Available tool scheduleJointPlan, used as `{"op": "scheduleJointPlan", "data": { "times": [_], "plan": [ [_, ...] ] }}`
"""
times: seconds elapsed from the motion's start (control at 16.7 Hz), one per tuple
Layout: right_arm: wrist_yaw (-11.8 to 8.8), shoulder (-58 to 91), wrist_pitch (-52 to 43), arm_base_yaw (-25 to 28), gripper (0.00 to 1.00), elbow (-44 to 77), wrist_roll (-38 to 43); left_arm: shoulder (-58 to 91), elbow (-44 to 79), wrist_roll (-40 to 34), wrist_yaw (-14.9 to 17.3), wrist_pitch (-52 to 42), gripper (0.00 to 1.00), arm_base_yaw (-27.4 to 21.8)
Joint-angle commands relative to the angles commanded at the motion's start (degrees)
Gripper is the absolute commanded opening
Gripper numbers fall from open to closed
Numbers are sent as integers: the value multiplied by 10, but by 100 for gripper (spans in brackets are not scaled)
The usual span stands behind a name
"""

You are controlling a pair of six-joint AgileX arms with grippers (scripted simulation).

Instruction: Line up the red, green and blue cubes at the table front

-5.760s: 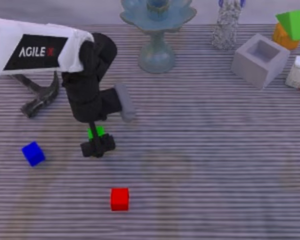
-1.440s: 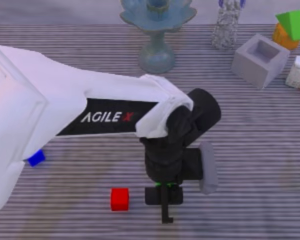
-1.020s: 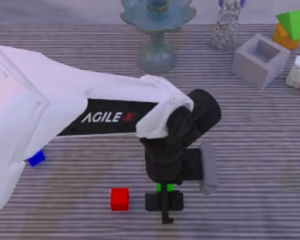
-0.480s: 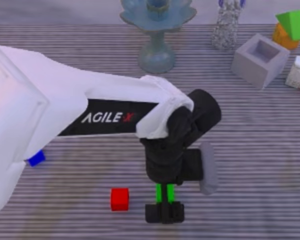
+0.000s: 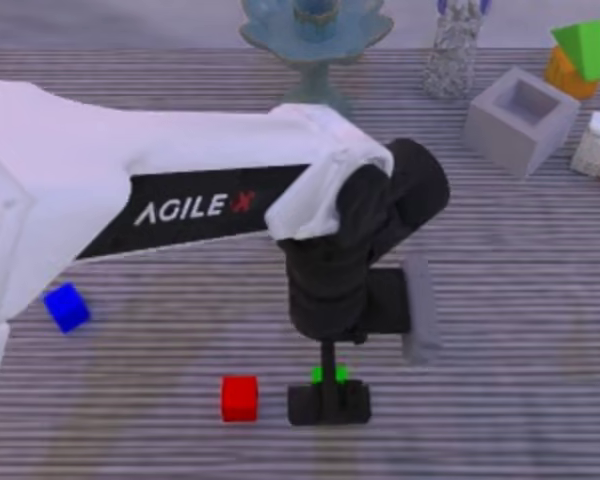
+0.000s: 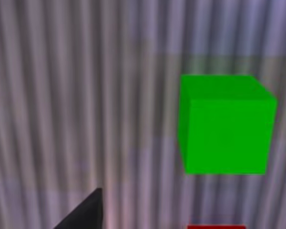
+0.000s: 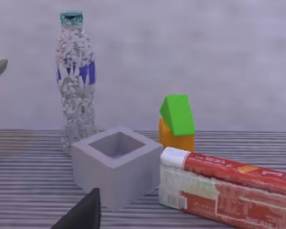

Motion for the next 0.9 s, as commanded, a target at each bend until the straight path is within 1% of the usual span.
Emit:
{"op": "scheduleJointPlan", "data": {
  "times": [0.18, 0.42, 0.54, 0.6, 0.72, 0.84, 0.9],
  "plan": [
    [0, 0, 0, 0, 100, 0, 0, -21, 30, 0, -1, -47, 100, 4],
    [0, 0, 0, 0, 100, 0, 0, -22, 32, 0, -1, -50, 100, 1],
    [0, 0, 0, 0, 100, 0, 0, -24, 29, 2, -1, -48, 100, 10],
    [0, 0, 0, 0, 100, 0, 0, -26, 26, 4, -1, -46, 100, 23],
    [0, 0, 0, 0, 100, 0, 0, -31, 13, 10, -1, -40, 100, 68],
    [0, 0, 0, 0, 100, 0, 0, -38, -7, 18, -2, -32, 100, 136],
    [0, 0, 0, 0, 100, 0, 0, -42, -19, 23, -2, -28, 100, 179]
  ]
}}
